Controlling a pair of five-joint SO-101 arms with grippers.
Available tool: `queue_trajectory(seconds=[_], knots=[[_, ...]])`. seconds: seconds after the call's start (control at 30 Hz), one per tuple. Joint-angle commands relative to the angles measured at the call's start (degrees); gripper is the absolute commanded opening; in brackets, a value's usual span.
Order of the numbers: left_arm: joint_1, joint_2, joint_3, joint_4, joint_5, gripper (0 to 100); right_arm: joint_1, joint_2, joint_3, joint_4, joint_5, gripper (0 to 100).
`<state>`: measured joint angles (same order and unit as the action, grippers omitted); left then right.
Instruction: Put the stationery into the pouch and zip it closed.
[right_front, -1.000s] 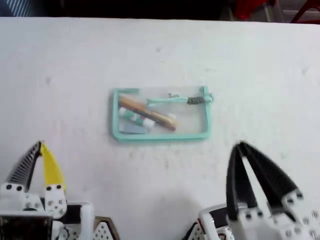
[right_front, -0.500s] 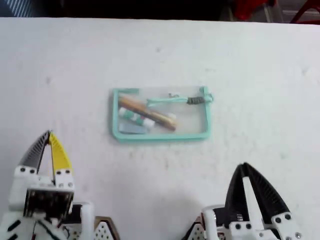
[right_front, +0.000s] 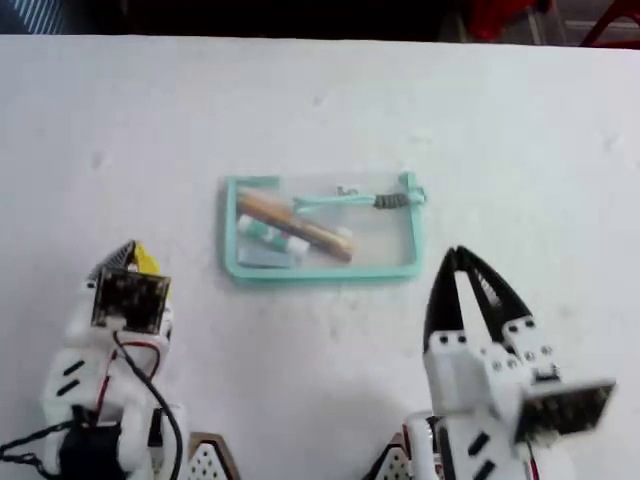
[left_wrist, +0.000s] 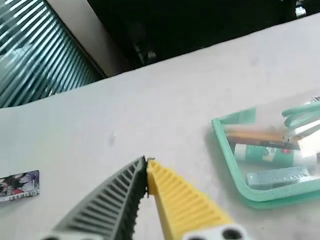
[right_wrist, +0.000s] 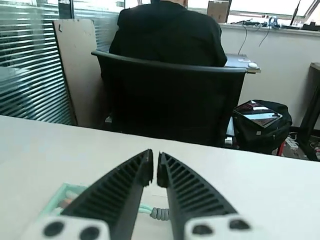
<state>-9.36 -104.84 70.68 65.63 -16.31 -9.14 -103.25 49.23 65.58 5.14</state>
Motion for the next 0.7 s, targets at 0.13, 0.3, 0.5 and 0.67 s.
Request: queue_trajectory(seconds=[0.13,0.3,0.5,0.67], knots=[[0.1,0.4,10.7,-5.9,0.8,3,0.4,-0.1,20.0,-15.3,0.5,1.8],[0.1,0.4,19.2,-12.6,0.8,3,0.4,-0.1,33.5,-26.9,0.5,1.8],[0.1,0.6,26.3,-18.6,1.1,3,0.4,-0.1,47.6,-39.0,0.5,1.8],[0.1,0.6,26.3,-18.5,1.1,3,0.4,0.2,47.6,-33.2,0.5,1.8]])
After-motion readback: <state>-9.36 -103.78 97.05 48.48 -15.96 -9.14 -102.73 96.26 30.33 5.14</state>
